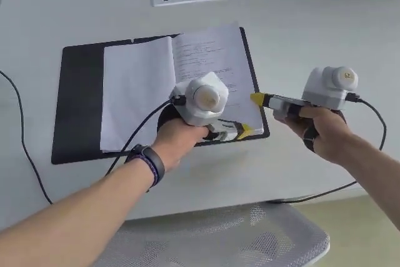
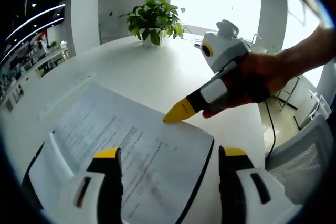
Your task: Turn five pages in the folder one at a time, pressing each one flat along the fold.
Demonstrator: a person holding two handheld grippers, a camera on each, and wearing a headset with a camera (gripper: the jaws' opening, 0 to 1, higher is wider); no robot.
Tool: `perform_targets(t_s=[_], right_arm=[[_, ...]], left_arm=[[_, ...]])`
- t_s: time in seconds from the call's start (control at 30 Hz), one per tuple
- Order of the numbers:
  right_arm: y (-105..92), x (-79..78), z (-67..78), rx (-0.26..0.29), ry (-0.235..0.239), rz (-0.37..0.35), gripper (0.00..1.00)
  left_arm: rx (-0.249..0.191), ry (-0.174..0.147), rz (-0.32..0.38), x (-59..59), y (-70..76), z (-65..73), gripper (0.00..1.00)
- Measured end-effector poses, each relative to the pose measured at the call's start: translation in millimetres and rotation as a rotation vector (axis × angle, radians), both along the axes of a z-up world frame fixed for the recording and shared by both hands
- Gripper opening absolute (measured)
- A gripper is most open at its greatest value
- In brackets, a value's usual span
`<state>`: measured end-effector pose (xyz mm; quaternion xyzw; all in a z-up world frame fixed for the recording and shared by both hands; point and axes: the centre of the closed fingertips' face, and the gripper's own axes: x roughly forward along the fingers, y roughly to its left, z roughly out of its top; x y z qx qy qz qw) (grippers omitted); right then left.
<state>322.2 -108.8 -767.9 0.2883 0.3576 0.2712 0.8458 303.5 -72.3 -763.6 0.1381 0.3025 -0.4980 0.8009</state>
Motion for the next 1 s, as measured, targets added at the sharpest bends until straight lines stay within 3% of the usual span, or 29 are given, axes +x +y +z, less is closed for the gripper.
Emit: perform_targets(t_s=[0.2,0.5,0.67,1.0], right_arm=[[1.4,0.2,8.9,0.031,-0.008,-0.031,0.0],[4.9,-0.1,26.5,0.079,-0.033,-0.061,0.0],[12.4,-0.8,45.9,0.104,-0.076,-0.046,0.0],[39.0,2.4,84.6,0.159,-0.165,0.017,0.0]], left_arm=[[0.007,-0.025,0.025,12.2,27.1,10.9,0.75],[-0.023,-0.041,0.102,23.0,65.9,29.3,0.76],[-0.037,-0.05,0.16,27.1,93.6,39.3,0.76],[-0.057,-0.055,0.23,24.3,134.4,50.7,0.78]])
